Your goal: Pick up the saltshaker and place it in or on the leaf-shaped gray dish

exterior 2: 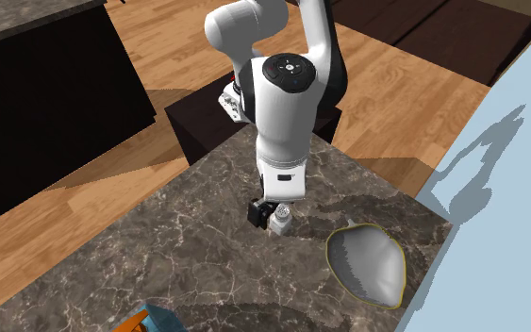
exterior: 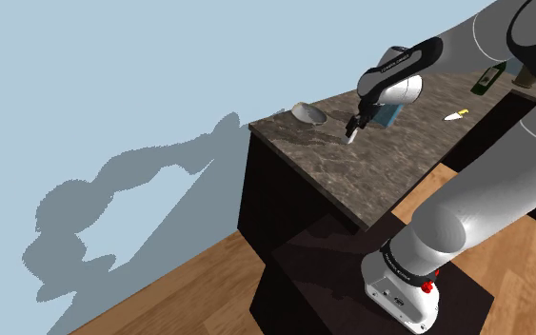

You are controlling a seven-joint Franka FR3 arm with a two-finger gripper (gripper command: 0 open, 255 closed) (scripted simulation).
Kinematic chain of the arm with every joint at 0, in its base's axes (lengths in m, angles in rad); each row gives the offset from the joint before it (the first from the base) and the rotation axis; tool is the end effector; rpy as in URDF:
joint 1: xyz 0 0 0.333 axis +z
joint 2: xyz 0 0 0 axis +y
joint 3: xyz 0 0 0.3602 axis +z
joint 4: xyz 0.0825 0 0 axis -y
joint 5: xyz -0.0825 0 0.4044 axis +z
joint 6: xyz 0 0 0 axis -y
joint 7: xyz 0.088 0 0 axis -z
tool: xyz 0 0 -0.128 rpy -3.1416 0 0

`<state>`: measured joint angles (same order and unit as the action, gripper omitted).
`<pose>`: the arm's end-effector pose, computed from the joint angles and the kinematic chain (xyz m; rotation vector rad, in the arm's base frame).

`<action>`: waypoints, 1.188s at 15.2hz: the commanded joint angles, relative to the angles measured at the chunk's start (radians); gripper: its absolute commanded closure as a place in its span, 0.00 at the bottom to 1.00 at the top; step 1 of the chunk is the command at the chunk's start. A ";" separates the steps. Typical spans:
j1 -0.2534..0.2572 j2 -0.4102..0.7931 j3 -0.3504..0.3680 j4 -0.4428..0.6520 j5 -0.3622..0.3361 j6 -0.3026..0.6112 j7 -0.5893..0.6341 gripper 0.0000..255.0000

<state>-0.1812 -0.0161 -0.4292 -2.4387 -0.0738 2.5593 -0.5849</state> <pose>0.4178 -0.2919 0.3290 3.0305 0.0500 0.1374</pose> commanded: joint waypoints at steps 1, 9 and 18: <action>0.000 0.001 0.000 -0.001 0.001 0.003 0.000 0.00; 0.000 0.001 0.000 -0.001 0.001 0.002 0.000 1.00; -0.001 -0.032 0.001 0.011 -0.019 -0.041 0.013 1.00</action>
<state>-0.1815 -0.0395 -0.4281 -2.4305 -0.0872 2.5298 -0.5754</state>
